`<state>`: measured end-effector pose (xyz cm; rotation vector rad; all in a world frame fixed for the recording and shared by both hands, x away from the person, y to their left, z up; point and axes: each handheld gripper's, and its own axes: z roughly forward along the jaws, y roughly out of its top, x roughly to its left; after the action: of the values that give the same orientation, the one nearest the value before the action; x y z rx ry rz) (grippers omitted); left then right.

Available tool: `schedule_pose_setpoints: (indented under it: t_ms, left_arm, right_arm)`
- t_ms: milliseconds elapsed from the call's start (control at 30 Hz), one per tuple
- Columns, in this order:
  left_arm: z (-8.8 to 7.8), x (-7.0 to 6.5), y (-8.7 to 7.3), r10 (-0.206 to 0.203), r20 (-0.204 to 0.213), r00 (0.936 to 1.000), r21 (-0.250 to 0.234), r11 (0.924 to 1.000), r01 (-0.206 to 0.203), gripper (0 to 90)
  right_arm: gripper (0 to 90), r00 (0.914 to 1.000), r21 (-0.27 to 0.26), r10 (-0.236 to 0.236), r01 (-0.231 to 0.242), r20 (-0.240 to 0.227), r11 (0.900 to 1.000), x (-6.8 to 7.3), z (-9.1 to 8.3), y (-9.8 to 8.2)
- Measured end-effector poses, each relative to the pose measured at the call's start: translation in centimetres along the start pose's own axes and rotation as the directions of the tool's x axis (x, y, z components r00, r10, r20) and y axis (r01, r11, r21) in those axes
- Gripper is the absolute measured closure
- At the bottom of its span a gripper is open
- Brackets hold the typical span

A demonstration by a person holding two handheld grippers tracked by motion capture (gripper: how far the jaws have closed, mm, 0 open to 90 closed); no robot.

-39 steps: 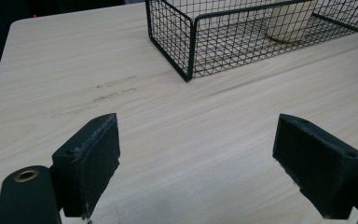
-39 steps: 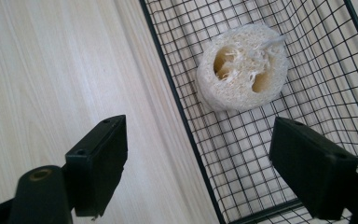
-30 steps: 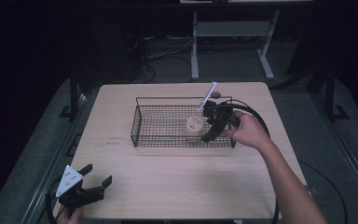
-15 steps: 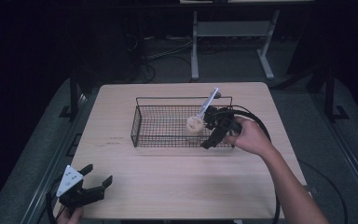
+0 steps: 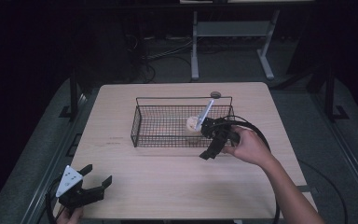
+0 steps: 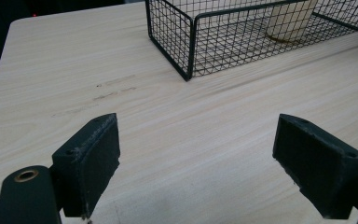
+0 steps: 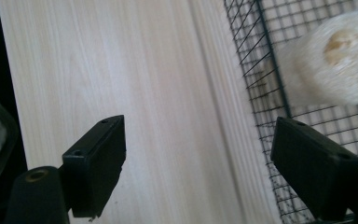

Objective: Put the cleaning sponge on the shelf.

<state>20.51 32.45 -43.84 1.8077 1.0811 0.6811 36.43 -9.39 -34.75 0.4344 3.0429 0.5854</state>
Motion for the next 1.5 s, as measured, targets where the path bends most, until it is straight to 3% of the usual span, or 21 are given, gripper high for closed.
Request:
schedule_pose_setpoints:
  t_ms: [633, 1500]
  left_arm:
    - [0.0, -0.1, 0.0, 0.001, -0.003, 1.0, 0.002, 1.0, -0.001, 14.0]
    - [-0.1, -0.2, -0.1, 0.005, -0.001, 1.0, 0.008, 1.0, -0.005, 14.1]
  right_arm:
    - [17.4, 0.9995, 0.015, -0.029, 0.029, -0.013, 0.999, 2.5, 2.2, -2.7]
    - [17.4, 0.999, 0.013, 0.016, -0.016, -0.041, 1.0, 4.2, 4.0, -7.1]
